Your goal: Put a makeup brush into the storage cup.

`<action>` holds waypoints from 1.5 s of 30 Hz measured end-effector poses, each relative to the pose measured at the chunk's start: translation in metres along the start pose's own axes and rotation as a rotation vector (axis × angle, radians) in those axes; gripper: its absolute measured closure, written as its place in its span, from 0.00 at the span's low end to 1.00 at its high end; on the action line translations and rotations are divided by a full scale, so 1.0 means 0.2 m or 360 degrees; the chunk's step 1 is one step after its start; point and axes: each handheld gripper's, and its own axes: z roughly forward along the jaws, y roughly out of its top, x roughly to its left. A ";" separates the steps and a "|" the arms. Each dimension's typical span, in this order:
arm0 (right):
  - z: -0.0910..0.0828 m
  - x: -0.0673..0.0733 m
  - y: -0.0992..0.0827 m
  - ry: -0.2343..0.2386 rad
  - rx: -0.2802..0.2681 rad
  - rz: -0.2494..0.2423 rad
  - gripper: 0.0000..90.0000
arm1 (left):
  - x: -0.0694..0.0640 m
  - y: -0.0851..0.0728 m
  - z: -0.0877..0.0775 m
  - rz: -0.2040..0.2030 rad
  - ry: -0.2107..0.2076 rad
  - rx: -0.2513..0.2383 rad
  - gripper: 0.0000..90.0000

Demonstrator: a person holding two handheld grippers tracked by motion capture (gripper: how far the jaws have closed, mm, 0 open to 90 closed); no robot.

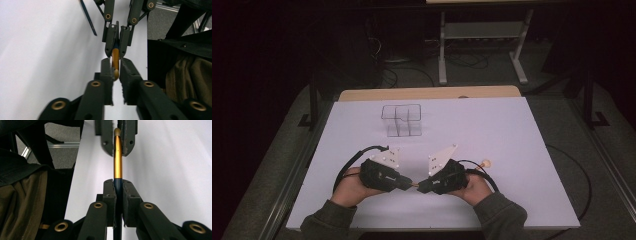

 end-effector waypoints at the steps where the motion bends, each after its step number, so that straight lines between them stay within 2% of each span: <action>1: 0.00 0.00 0.00 -0.0002 -0.0003 -0.0007 0.91 | 0.00 0.00 0.00 -0.0003 -0.0002 -0.0002 0.91; 5: 0.01 0.00 0.01 -0.0007 0.0003 -0.0029 0.90 | 0.00 0.00 0.00 -0.0001 -0.0019 0.0002 0.93; 10: 0.01 0.00 0.03 -0.0030 0.0061 -0.0045 0.89 | -0.01 0.01 0.00 0.0015 0.0007 0.0025 0.93; 12: 0.01 0.01 0.05 -0.0032 0.0130 -0.0058 0.86 | -0.01 0.01 -0.01 0.0015 0.0017 0.0037 0.93; 14: 0.02 0.02 0.08 -0.0065 0.0204 -0.0093 0.84 | -0.01 0.02 -0.01 0.0012 0.0036 0.0058 0.93; 21: 0.02 0.03 0.16 -0.0123 0.0342 -0.0127 0.85 | -0.04 0.04 -0.01 0.0013 0.0102 0.0105 0.93; 25: 0.03 0.03 0.19 -0.0121 0.0400 -0.0146 0.86 | -0.04 0.05 -0.01 0.0019 0.0098 0.0109 0.93; 30: 0.05 0.03 0.19 -0.0098 0.0426 -0.0145 0.91 | -0.05 0.05 -0.01 0.0034 0.0091 0.0111 0.93; 32: 0.05 0.03 0.19 -0.0089 0.0419 -0.0170 0.91 | -0.05 0.05 -0.01 0.0049 0.0094 0.0094 0.93; 35: 0.04 0.03 0.18 -0.0066 0.0384 -0.0154 0.91 | -0.04 0.05 -0.02 0.0041 0.0084 0.0072 0.91; 36: 0.03 0.02 0.17 -0.0064 0.0363 -0.0149 0.91 | -0.04 0.04 -0.02 0.0030 0.0084 0.0041 0.88; 38: 0.03 0.01 0.17 -0.0052 0.0336 -0.0129 0.91 | -0.04 0.04 -0.02 0.0021 0.0086 0.0032 0.85; 40: 0.03 0.01 0.16 -0.0045 0.0306 -0.0098 0.91 | -0.04 0.04 -0.03 0.0027 0.0094 0.0018 0.86; 45: 0.02 0.00 0.14 -0.0035 0.0257 -0.0101 0.91 | -0.04 0.04 -0.03 0.0014 0.0088 -0.0015 0.92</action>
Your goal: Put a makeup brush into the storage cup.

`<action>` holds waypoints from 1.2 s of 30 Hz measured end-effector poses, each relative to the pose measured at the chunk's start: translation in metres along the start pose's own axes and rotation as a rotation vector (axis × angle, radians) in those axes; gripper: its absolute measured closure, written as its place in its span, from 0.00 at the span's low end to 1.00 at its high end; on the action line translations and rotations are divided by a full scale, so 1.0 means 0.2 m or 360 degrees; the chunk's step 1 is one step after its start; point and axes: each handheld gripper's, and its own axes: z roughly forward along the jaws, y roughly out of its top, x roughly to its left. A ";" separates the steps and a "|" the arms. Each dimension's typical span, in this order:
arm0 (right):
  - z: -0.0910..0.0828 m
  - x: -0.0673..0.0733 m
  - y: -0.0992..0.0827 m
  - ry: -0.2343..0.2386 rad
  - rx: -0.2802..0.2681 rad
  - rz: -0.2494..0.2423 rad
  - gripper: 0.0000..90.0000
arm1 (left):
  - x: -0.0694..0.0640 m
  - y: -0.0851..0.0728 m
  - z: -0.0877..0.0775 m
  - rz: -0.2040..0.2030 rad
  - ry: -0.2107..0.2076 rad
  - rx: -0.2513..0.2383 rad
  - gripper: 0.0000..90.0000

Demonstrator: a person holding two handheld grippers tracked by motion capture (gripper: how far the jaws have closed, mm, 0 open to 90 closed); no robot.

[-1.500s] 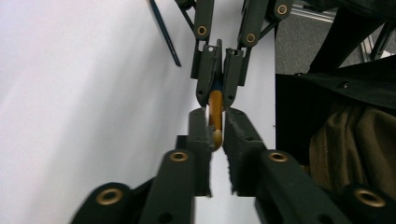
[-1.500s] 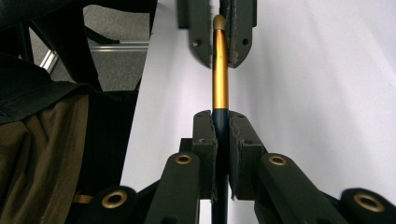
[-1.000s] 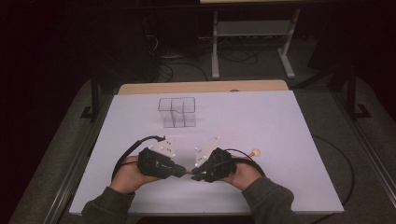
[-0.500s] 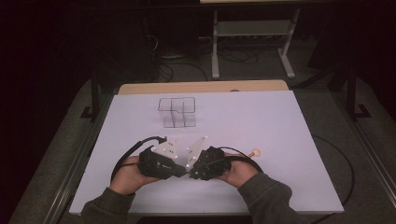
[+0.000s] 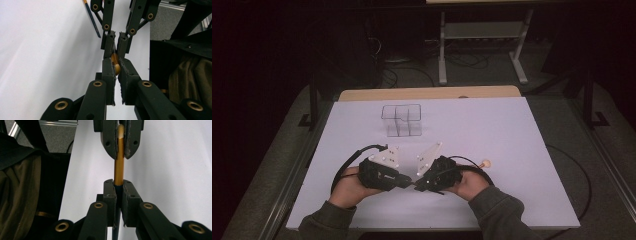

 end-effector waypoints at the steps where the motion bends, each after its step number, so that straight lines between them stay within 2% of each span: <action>1: 0.00 0.00 0.00 0.0000 0.0000 0.0000 0.91 | 0.00 0.00 0.00 0.0001 -0.0009 0.0000 0.92; 9: 0.00 0.00 0.00 0.0014 -0.0028 0.0002 0.91 | 0.01 0.00 -0.02 -0.0009 -0.0028 -0.0024 0.93; 13: -0.02 0.01 0.02 -0.0013 0.0006 0.0008 0.85 | 0.00 0.00 -0.02 -0.0008 -0.0025 -0.0018 0.93; 18: -0.02 0.01 0.03 -0.0024 0.0033 -0.0005 0.89 | 0.00 0.00 -0.02 -0.0013 -0.0014 -0.0012 0.93; 23: -0.01 0.01 0.03 -0.0005 0.0035 -0.0002 0.92 | 0.00 0.00 -0.02 -0.0008 -0.0015 -0.0017 0.93; 25: -0.01 0.01 0.02 0.0009 0.0009 -0.0005 0.92 | 0.00 0.00 -0.03 -0.0008 -0.0005 -0.0024 0.92; 26: -0.01 0.00 0.02 0.0019 -0.0011 0.0018 0.92 | 0.01 0.00 -0.03 -0.0018 0.0006 -0.0050 0.83; 28: -0.02 -0.02 0.01 0.0015 -0.0031 0.0019 0.92 | 0.01 0.00 -0.04 -0.0033 0.0011 -0.0059 0.79; 31: -0.04 -0.04 -0.01 0.0024 -0.0074 0.0058 0.92 | 0.01 -0.02 -0.06 -0.0070 0.0008 -0.0087 0.78; 36: -0.07 -0.08 -0.03 0.0021 -0.0113 0.0112 0.92 | 0.03 -0.04 -0.09 -0.0101 0.0048 -0.0108 0.76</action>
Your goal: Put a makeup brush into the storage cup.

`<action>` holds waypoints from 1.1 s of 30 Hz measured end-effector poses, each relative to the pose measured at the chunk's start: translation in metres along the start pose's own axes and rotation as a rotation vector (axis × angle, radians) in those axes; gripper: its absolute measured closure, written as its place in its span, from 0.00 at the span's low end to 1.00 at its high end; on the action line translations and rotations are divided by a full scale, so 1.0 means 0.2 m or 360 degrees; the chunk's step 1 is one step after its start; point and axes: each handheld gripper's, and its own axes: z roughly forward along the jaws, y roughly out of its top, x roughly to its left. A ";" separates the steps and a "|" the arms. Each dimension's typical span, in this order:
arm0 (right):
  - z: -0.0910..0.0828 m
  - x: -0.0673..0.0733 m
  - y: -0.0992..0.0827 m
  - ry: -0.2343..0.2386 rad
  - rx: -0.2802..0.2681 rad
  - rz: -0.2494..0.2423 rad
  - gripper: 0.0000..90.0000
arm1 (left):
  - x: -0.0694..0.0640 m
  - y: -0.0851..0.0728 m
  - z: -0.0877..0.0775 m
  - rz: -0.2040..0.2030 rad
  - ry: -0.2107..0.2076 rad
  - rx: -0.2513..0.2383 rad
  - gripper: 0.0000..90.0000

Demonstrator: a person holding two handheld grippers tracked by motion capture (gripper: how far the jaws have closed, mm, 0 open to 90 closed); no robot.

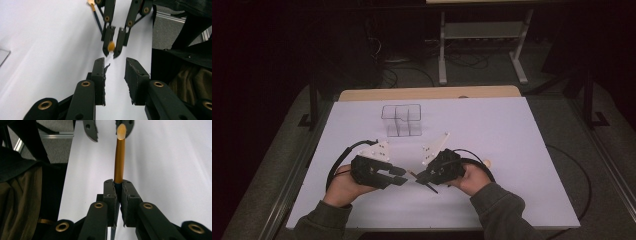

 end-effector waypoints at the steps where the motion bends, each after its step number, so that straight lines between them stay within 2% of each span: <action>1: -0.01 -0.01 0.00 0.0000 -0.0004 0.0008 0.92 | 0.00 0.00 0.00 -0.0009 0.0007 -0.0001 0.76; 4: -0.03 -0.03 -0.01 -0.0008 -0.0037 0.0043 0.92 | 0.01 -0.01 0.00 -0.0010 0.0018 -0.0005 0.74; 8: -0.06 -0.06 -0.03 -0.0013 -0.0079 0.0109 0.92 | 0.02 -0.03 0.00 -0.0046 0.0034 -0.0014 0.72; 13: -0.10 -0.09 -0.05 -0.0051 -0.0109 0.0149 0.92 | 0.03 -0.06 0.00 -0.0044 0.0057 0.0003 0.69; 21: -0.16 -0.13 -0.07 -0.0077 -0.0171 0.0221 0.92 | 0.04 -0.13 0.01 -0.0097 0.0111 -0.0018 0.65; 22: -0.17 -0.14 -0.08 -0.0070 -0.0180 0.0260 0.92 | 0.04 -0.14 0.01 -0.0096 0.0121 -0.0015 0.64; 24: -0.19 -0.15 -0.08 -0.0075 -0.0202 0.0280 0.92 | 0.04 -0.17 0.01 -0.0111 0.0154 -0.0036 0.63; 27: -0.21 -0.17 -0.08 -0.0090 -0.0208 0.0294 0.92 | 0.05 -0.20 0.01 -0.0155 0.0190 -0.0065 0.62; 33: -0.24 -0.20 -0.07 -0.0118 -0.0232 0.0315 0.91 | 0.06 -0.27 0.02 -0.0202 0.0277 -0.0119 0.59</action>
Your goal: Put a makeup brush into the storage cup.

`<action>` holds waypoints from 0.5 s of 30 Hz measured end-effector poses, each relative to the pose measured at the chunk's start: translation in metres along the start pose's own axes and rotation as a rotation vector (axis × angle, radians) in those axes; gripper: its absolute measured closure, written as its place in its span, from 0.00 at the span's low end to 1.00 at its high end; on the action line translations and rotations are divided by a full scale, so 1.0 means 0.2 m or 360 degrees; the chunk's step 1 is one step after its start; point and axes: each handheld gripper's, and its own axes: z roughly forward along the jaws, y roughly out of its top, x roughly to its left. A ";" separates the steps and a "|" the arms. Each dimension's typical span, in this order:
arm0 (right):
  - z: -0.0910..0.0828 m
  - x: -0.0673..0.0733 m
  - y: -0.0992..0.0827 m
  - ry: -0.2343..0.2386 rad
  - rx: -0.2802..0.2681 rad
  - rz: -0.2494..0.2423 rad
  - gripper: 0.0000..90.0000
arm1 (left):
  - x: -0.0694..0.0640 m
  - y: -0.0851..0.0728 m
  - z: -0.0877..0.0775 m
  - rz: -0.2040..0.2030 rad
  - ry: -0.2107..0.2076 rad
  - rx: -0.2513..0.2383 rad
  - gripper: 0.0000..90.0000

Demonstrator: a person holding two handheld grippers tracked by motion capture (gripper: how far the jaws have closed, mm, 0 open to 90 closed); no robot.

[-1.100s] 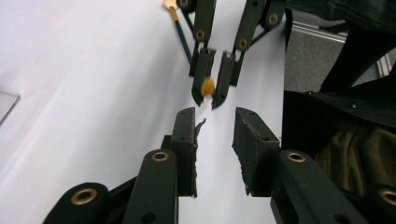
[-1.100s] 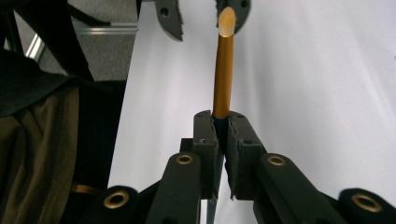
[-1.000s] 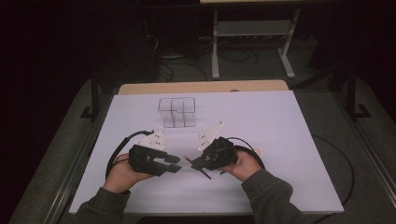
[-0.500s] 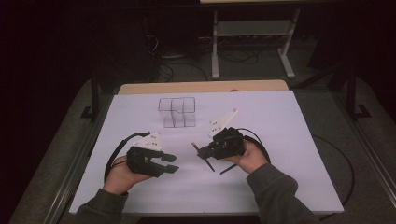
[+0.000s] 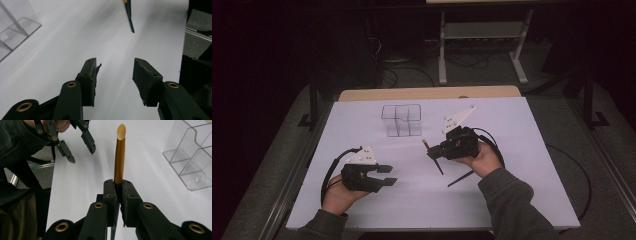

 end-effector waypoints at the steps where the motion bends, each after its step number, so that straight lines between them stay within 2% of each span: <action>1: 0.00 -0.01 0.00 -0.0006 -0.0008 0.0007 0.91 | 0.00 -0.01 0.00 -0.0019 0.0014 -0.0015 0.58; 8: -0.02 -0.06 0.03 -0.0026 -0.0026 0.0036 0.91 | 0.04 -0.09 -0.02 -0.0092 0.0091 -0.0056 0.52; 11: -0.02 -0.09 0.06 -0.0054 -0.0019 0.0028 0.91 | 0.05 -0.11 -0.01 -0.0133 0.0099 -0.0068 0.51; 15: -0.03 -0.12 0.09 -0.0081 -0.0034 0.0028 0.91 | 0.08 -0.13 -0.01 -0.0152 0.0085 -0.0071 0.50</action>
